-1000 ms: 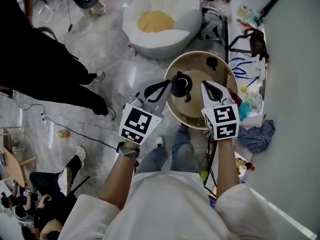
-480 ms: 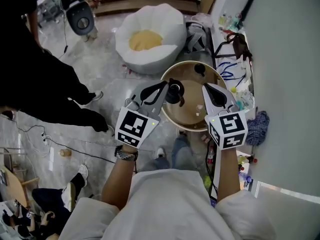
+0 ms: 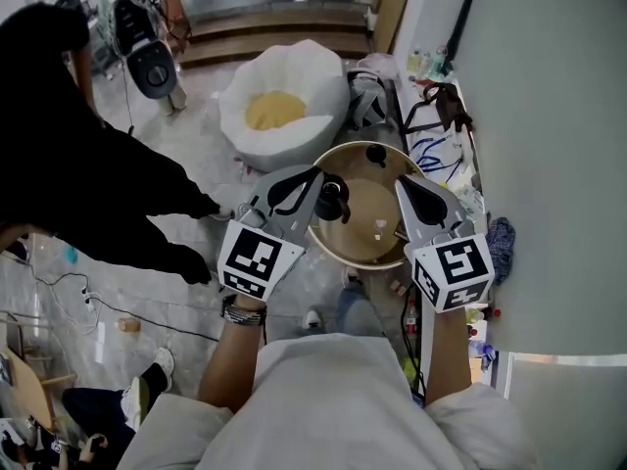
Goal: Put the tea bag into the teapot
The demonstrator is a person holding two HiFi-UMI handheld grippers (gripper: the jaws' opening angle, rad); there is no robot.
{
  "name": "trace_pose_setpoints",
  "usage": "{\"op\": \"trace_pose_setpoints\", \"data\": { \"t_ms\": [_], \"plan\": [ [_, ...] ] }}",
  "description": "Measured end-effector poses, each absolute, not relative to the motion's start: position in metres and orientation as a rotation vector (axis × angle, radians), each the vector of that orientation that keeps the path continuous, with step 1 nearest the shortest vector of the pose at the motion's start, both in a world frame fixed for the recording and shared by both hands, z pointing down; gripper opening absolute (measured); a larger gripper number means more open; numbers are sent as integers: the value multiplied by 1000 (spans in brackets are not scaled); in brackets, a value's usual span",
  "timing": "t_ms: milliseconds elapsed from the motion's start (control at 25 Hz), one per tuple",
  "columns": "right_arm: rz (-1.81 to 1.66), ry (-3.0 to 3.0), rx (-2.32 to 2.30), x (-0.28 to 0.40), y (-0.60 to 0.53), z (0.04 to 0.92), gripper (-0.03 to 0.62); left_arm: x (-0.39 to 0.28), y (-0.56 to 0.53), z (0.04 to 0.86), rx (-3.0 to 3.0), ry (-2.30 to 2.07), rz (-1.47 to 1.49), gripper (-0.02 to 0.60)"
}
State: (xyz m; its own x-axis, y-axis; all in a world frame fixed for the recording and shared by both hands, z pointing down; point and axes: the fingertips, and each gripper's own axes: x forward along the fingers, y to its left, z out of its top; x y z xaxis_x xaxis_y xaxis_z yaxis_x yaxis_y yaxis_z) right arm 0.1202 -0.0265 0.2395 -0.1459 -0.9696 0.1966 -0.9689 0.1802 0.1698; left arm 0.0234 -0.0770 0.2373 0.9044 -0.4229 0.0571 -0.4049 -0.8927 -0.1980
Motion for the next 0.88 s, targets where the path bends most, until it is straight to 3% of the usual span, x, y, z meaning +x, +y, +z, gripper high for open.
{"op": "trace_pose_setpoints", "data": {
  "t_ms": [880],
  "plan": [
    [-95,-2202,1873,108,20,216,5,19,-25,205,-2833,595,-88,3]
  ]
}}
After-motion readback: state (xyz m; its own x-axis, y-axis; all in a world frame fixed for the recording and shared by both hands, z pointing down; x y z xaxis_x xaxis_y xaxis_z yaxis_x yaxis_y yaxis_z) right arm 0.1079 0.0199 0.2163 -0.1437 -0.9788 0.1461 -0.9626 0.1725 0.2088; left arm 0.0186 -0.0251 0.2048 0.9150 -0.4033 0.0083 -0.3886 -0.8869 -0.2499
